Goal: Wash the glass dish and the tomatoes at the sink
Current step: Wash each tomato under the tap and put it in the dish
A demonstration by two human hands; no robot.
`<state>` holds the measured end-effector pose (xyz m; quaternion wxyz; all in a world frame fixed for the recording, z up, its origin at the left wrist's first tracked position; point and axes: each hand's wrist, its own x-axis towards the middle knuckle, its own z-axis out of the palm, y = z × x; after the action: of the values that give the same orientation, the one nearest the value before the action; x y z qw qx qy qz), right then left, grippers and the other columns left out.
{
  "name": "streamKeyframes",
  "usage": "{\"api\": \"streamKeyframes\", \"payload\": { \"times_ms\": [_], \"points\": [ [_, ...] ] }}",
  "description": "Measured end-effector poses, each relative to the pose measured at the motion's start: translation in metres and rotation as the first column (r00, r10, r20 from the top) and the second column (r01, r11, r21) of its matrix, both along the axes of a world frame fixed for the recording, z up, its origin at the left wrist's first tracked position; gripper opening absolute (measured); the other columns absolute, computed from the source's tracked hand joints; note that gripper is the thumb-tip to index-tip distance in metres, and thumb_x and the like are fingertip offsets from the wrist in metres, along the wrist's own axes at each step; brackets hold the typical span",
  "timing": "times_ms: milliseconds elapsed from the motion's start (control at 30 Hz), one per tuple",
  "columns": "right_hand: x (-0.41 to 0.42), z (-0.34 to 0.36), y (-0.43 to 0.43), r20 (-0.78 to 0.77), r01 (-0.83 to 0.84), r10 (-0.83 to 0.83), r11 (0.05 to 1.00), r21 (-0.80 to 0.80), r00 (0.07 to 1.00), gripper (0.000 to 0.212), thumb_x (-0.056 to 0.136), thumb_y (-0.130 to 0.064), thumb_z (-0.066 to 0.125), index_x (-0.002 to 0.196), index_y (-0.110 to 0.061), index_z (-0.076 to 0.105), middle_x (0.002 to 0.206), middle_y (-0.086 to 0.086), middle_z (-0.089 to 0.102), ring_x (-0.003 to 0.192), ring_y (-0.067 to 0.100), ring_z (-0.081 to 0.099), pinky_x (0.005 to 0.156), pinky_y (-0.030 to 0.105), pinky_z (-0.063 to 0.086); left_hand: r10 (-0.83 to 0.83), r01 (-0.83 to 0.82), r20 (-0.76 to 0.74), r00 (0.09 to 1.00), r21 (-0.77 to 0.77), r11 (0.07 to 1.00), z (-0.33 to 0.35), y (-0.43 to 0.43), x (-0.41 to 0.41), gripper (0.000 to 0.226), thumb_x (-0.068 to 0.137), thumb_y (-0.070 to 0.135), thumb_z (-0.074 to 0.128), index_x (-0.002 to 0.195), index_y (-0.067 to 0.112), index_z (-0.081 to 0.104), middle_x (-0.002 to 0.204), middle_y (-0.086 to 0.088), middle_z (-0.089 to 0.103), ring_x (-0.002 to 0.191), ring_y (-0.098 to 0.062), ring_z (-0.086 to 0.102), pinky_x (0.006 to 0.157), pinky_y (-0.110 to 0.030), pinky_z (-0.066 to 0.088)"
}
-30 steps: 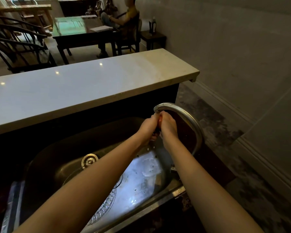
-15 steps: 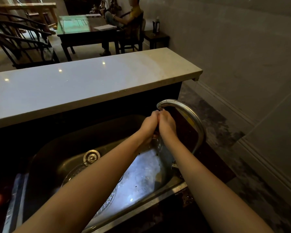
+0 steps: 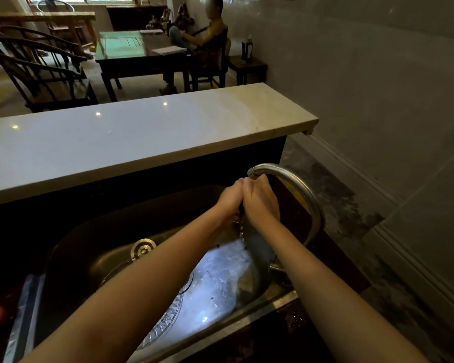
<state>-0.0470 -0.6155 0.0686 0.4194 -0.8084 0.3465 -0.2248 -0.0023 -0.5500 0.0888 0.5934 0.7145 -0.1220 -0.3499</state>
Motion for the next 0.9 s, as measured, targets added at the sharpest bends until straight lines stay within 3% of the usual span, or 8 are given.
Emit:
{"api": "streamKeyframes", "payload": {
  "times_ms": [167, 233, 300, 400, 500, 667, 800, 900],
  "points": [
    [-0.014, -0.009, -0.007, -0.016, -0.206, 0.206, 0.972, -0.115, 0.978, 0.032, 0.089, -0.052, 0.025, 0.073, -0.031, 0.042, 0.078, -0.009, 0.048, 0.069, 0.006, 0.052, 0.061, 0.031, 0.038, -0.082, 0.065, -0.217, 0.973, -0.081, 0.995, 0.0, 0.001, 0.0, 0.047, 0.101, 0.04, 0.023, 0.071, 0.016, 0.05, 0.043, 0.003, 0.044, 0.032, -0.006, 0.035, 0.032, -0.013, 0.027],
    [-0.014, -0.01, -0.008, 0.08, -0.112, 0.112, 0.994, 0.006, 0.991, 0.026, 0.089, -0.048, 0.031, 0.075, -0.033, 0.046, 0.077, -0.006, 0.052, 0.07, 0.01, 0.055, 0.063, 0.034, 0.04, -0.041, 0.035, -0.106, 0.993, -0.064, 0.997, -0.003, -0.005, -0.007, 0.046, 0.1, 0.042, 0.025, 0.085, 0.013, 0.058, 0.056, 0.0, 0.054, 0.049, -0.011, 0.051, 0.047, -0.02, 0.044],
    [-0.006, -0.008, -0.008, 0.11, 0.006, -0.031, 0.975, 0.222, 0.994, 0.025, 0.088, -0.045, 0.037, 0.087, -0.026, 0.053, 0.082, 0.0, 0.059, 0.078, 0.018, 0.059, 0.074, 0.043, 0.048, 0.003, -0.003, 0.082, 0.997, -0.008, 1.0, -0.009, -0.01, -0.01, 0.047, 0.099, 0.043, 0.028, 0.097, 0.007, 0.058, 0.069, -0.004, 0.055, 0.063, -0.015, 0.054, 0.061, -0.028, 0.046],
    [0.008, 0.005, -0.007, -0.033, 0.124, -0.121, 0.903, 0.412, 0.992, 0.038, 0.092, -0.038, 0.036, 0.105, -0.013, 0.06, 0.103, 0.011, 0.064, 0.094, 0.028, 0.061, 0.088, 0.046, 0.049, 0.023, -0.035, 0.308, 0.951, 0.033, 0.999, -0.014, -0.009, -0.009, 0.048, 0.099, 0.045, 0.027, 0.086, 0.008, 0.055, 0.066, -0.003, 0.051, 0.057, -0.012, 0.047, 0.054, -0.024, 0.038],
    [0.002, 0.006, -0.005, -0.062, 0.092, -0.076, 0.943, 0.319, 0.995, 0.036, 0.094, -0.042, 0.034, 0.106, -0.015, 0.055, 0.091, 0.005, 0.06, 0.083, 0.024, 0.062, 0.074, 0.039, 0.052, -0.006, 0.004, 0.073, 0.997, 0.016, 1.0, -0.01, -0.003, -0.003, 0.055, 0.097, 0.051, 0.024, 0.066, 0.014, 0.049, 0.054, -0.002, 0.045, 0.039, -0.01, 0.042, 0.041, -0.018, 0.031],
    [-0.018, -0.013, -0.007, 0.157, -0.208, 0.179, 0.959, 0.193, 0.971, 0.02, 0.095, -0.042, 0.038, 0.088, -0.035, 0.055, 0.101, 0.001, 0.052, 0.087, 0.013, 0.057, 0.07, 0.024, 0.044, -0.185, 0.164, -0.344, 0.921, -0.09, 0.982, -0.008, 0.006, 0.003, 0.06, 0.095, 0.058, 0.015, 0.081, 0.01, 0.048, 0.045, -0.004, 0.045, 0.026, -0.006, 0.03, 0.029, -0.009, 0.022],
    [-0.011, -0.019, -0.01, 0.113, -0.105, 0.064, 0.906, 0.41, 0.992, 0.027, 0.092, -0.039, 0.04, 0.075, -0.034, 0.061, 0.084, 0.003, 0.062, 0.077, 0.018, 0.063, 0.056, 0.024, 0.043, -0.129, 0.097, -0.348, 0.928, -0.109, 0.989, -0.005, 0.0, -0.008, 0.053, 0.096, 0.056, 0.018, 0.105, 0.014, 0.049, 0.058, -0.004, 0.053, 0.04, -0.008, 0.043, 0.036, -0.015, 0.032],
    [0.005, -0.018, -0.009, -0.002, 0.057, -0.07, 0.801, 0.595, 0.998, 0.031, 0.093, -0.034, 0.04, 0.099, -0.014, 0.063, 0.091, 0.014, 0.064, 0.085, 0.024, 0.061, 0.065, 0.028, 0.044, -0.049, 0.023, -0.272, 0.961, -0.099, 0.995, -0.005, -0.009, -0.017, 0.046, 0.098, 0.046, 0.03, 0.11, 0.009, 0.055, 0.089, -0.011, 0.062, 0.073, -0.017, 0.057, 0.054, -0.022, 0.045]
  ]
}}
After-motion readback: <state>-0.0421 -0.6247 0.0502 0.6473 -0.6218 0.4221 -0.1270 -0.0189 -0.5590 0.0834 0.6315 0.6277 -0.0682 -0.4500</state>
